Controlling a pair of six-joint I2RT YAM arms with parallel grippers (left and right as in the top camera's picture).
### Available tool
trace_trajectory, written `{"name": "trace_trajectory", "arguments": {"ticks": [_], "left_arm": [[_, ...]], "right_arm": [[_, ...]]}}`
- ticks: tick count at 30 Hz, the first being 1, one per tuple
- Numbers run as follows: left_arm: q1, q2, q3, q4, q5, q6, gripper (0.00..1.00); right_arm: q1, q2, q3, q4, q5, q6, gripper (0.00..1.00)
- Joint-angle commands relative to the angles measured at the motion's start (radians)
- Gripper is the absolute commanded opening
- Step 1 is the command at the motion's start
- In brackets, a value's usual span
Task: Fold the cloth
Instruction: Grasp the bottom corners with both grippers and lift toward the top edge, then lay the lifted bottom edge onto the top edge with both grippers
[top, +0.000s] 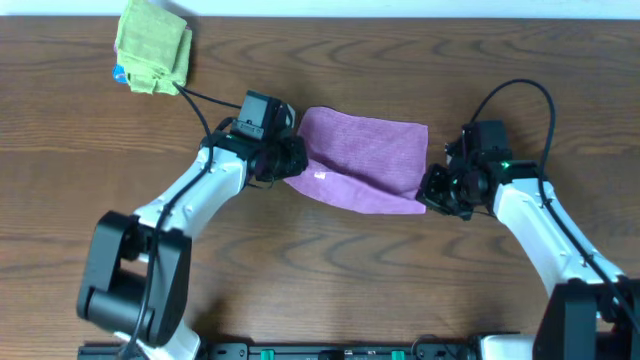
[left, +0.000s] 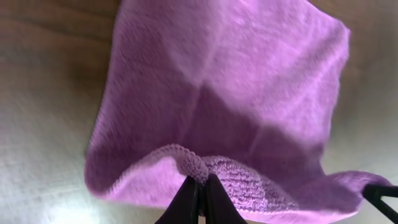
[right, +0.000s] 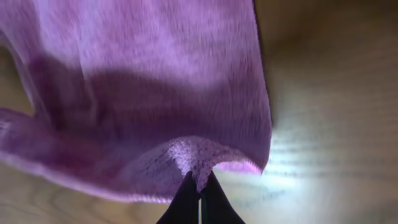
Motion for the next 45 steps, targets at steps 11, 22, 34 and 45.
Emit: {"name": "trace_trajectory", "arguments": {"ticks": [11,22,34,45], "left_arm": [[0.07,0.228,0.309,0.002,0.024,0.047,0.06],[0.101,0.42,0.559,-0.003,0.032,0.048,0.06],[0.107,0.435,0.569,-0.047,0.061,0.066,0.06],[0.107,0.435,0.57,0.057,0.06,0.068,0.06]], "right_arm": [[-0.032,0.229,0.235,0.092,0.014,0.037,0.02],[-0.068,0.451,0.52,0.092,0.025,0.038,0.02],[-0.082,0.477,0.56,0.09,0.059,0.037,0.02],[-0.092,0.48,0.56,0.146,0.122,0.037,0.02]]}}
